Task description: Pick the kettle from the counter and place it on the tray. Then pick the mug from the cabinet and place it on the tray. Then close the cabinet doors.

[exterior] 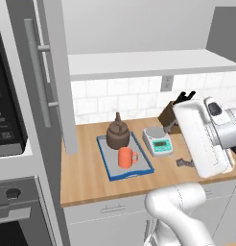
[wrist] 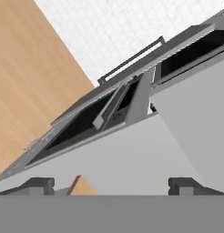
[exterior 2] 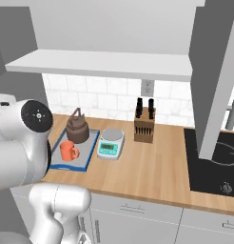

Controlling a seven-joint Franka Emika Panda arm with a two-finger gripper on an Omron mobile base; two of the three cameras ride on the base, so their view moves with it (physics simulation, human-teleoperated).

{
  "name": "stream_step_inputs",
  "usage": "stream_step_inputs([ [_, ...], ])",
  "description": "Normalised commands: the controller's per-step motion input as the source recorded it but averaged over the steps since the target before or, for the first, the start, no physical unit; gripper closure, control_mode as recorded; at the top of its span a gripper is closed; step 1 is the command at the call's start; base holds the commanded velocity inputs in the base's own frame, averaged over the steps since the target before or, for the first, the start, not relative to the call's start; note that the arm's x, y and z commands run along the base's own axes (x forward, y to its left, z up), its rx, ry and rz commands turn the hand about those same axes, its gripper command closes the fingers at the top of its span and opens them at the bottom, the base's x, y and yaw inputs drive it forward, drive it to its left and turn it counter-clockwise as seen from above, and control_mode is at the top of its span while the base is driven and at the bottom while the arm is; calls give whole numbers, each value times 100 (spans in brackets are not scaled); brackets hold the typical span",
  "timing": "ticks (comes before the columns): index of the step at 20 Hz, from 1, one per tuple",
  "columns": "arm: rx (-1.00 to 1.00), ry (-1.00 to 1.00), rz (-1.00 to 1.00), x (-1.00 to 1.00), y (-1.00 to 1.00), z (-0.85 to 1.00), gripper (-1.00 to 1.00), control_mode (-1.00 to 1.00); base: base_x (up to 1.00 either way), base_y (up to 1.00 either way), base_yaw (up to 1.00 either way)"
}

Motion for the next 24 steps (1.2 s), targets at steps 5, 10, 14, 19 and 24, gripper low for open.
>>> stream_step_inputs([
  [5,0,-15,0,-39,0,24,-100,-100,0,0,0],
  [10,0,-16,0,-40,8,29,-100,-100,0,0,0],
  [14,-2,-10,0,-39,10,28,-100,-100,0,0,0],
  [19,-3,-1,0,-31,15,17,-100,-100,0,0,0],
  [24,-8,0,0,-26,10,17,-100,-100,0,0,0],
])
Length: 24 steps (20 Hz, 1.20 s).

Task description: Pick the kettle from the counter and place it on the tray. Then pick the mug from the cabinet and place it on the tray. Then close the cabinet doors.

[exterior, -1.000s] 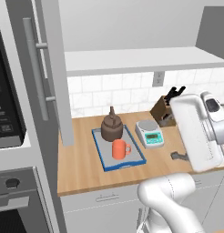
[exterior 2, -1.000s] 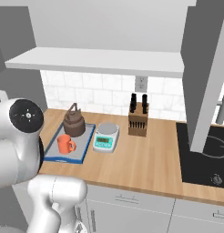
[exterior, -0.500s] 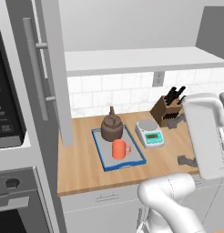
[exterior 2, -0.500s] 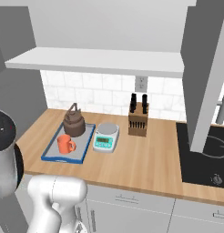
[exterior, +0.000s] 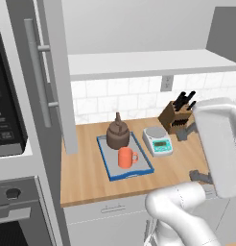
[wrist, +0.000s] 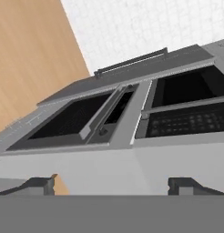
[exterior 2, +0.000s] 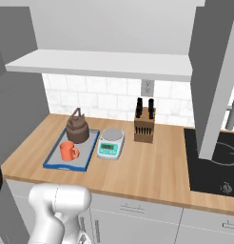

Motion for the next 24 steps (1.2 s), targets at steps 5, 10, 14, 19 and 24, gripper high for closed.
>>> stream_step_inputs([
  [5,-1,-3,0,-30,22,13,-100,-100,0,0,0],
  [10,0,-12,0,-20,60,12,-100,-100,0,0,0],
  [14,-2,-13,0,-9,63,8,-100,-100,0,0,0],
  [19,-3,-12,6,0,58,4,-100,-100,0,0,0],
  [24,0,-12,4,0,59,6,-100,-100,0,0,0],
])
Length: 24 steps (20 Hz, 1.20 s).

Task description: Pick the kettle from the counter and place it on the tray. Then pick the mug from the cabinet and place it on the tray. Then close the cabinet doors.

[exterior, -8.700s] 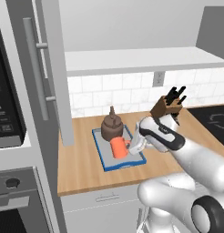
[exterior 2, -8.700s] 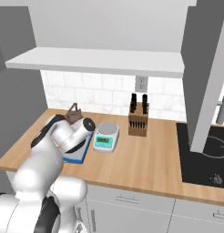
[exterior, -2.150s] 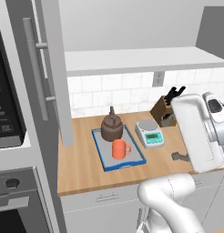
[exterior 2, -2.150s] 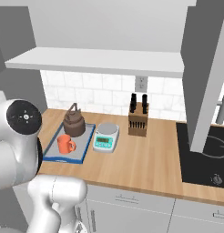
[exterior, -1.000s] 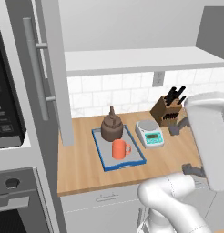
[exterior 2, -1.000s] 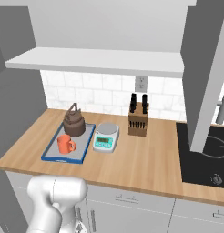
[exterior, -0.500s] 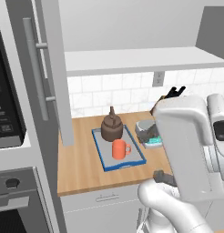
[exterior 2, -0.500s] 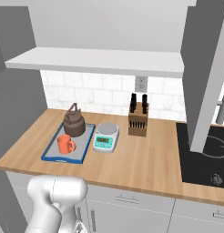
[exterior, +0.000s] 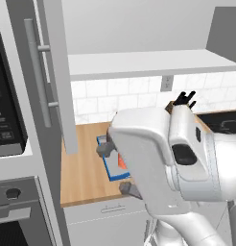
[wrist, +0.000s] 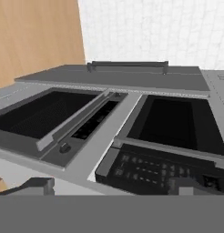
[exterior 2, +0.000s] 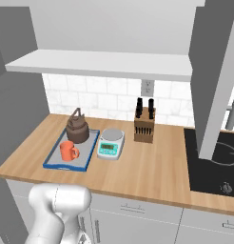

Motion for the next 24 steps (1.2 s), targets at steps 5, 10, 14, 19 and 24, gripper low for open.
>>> stream_step_inputs([
  [5,0,-5,1,0,46,14,-100,-100,0,0,0],
  [10,0,0,0,-5,38,16,-100,-100,0,0,0],
  [14,0,0,0,-4,41,11,-100,-100,0,0,0],
  [19,0,0,-13,36,48,3,-100,-100,0,0,0],
  [24,0,2,-27,56,35,0,-100,-100,0,0,0],
])
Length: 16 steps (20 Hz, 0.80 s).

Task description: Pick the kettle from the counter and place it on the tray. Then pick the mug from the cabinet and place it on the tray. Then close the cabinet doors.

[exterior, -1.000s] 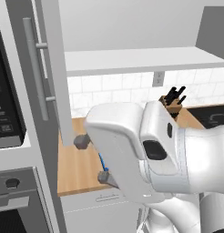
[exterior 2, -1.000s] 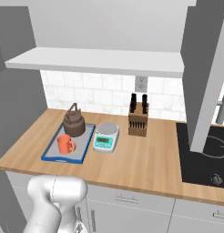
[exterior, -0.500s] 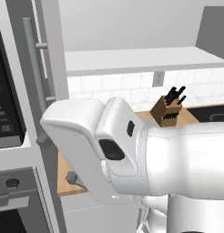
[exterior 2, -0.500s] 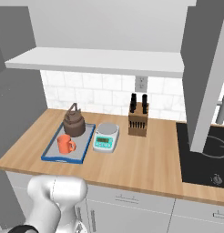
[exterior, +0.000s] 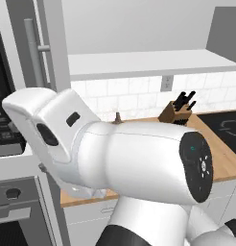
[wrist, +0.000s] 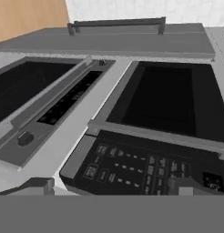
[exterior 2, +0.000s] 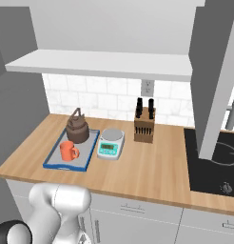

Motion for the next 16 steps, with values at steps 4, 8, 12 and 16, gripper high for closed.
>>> stream_step_inputs([
  [4,0,6,-32,48,9,-5,-100,-100,0,0,0],
  [8,0,2,-26,52,1,-3,-100,-100,0,0,0],
  [12,1,0,-13,36,11,-1,-100,-100,0,0,0],
  [16,3,0,-13,38,4,-3,-100,-100,0,0,0],
])
